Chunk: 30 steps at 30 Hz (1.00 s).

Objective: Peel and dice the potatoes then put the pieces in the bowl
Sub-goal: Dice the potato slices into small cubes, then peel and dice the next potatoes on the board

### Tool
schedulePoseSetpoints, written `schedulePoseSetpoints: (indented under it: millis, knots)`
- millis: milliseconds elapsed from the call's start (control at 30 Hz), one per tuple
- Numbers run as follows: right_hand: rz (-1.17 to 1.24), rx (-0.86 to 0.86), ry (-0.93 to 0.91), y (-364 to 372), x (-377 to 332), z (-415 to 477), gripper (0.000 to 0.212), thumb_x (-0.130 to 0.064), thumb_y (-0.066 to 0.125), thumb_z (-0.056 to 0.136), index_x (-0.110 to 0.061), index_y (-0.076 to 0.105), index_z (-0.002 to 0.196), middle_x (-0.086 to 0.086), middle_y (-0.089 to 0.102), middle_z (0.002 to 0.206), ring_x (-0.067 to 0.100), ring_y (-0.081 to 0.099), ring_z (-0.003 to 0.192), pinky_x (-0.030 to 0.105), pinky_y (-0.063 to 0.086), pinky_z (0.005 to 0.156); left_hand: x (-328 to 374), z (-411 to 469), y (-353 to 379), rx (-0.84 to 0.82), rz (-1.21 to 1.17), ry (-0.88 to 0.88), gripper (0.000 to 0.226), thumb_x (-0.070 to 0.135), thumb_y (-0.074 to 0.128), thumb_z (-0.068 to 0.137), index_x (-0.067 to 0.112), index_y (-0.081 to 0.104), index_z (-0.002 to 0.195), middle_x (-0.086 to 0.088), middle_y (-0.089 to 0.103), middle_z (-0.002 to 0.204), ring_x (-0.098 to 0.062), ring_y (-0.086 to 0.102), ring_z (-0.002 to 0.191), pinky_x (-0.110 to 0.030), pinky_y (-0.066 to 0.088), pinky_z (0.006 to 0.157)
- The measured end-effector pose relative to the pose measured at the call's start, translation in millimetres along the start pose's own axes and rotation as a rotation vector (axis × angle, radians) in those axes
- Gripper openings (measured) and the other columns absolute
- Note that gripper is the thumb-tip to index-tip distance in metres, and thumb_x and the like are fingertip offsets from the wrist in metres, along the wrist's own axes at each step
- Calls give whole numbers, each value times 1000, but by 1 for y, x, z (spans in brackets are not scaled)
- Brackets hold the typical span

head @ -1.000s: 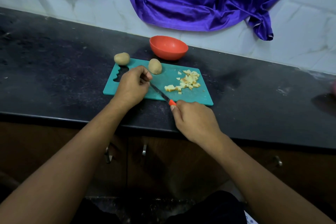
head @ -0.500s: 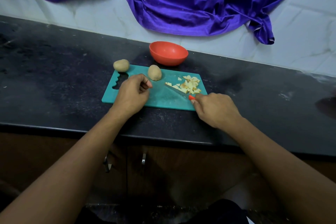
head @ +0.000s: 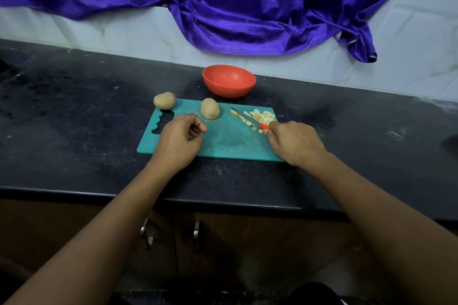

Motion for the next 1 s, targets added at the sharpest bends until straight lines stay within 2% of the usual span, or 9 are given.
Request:
schedulePoseSetpoints:
  millis: [433, 633, 733, 833, 933, 1000]
  knots:
    - [38, -27, 44, 2, -6, 0, 41, -46, 30, 109, -20, 61, 109, -2, 53, 81, 19, 51, 71, 36, 38, 62, 1, 0, 0, 0, 20, 5, 25, 1, 66, 84, 25, 65, 87, 4, 64, 93, -13, 63, 82, -38, 56, 81]
    - [202, 79, 80, -4, -20, -17, 31, -45, 31, 109, -25, 47, 90, -6, 48, 72, 19, 47, 65, 35, 28, 52, -1, 2, 1, 1, 18, -15, 20, 6, 69, 86, 25, 66, 87, 5, 66, 93, -11, 64, 82, -36, 56, 81]
    - [223, 162, 78, -5, -26, -29, 31, -45, 31, 109, -27, 44, 88, -9, 46, 65, 11, 42, 56, 32, 23, 48, -1, 7, 4, -8, 13, -58, 12, 12, 71, 88, 24, 67, 87, 6, 69, 90, -9, 65, 81, -35, 57, 81]
    - [226, 232, 113, -5, -24, -34, 33, -47, 30, 109, -27, 47, 90, -9, 44, 63, 8, 41, 53, 31, 24, 48, 3, 19, 5, -1, 50, -80, 7, 19, 72, 89, 24, 67, 88, 9, 70, 87, -8, 65, 79, -36, 56, 80]
    - [227, 262, 110, -2, -26, -36, 32, -48, 29, 109, -28, 48, 92, -9, 47, 64, 8, 46, 53, 32, 31, 49, 5, 37, 7, 14, 122, -92, 9, 25, 72, 89, 24, 65, 95, 8, 67, 97, -14, 65, 90, -36, 54, 83]
    - [235, 273, 119, -2, -24, -37, 33, -49, 29, 109, -28, 50, 93, -9, 49, 64, 8, 48, 53, 31, 35, 50, 5, 50, 12, 12, 237, -104, 25, 34, 73, 88, 25, 63, 110, 2, 60, 115, -21, 63, 101, -41, 53, 88]
Point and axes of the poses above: each hand's wrist, its own z-axis towards the middle knuckle, its own y-axis out of the palm, x = y × z, the point moved 10 cm from there along z, towards the middle knuckle
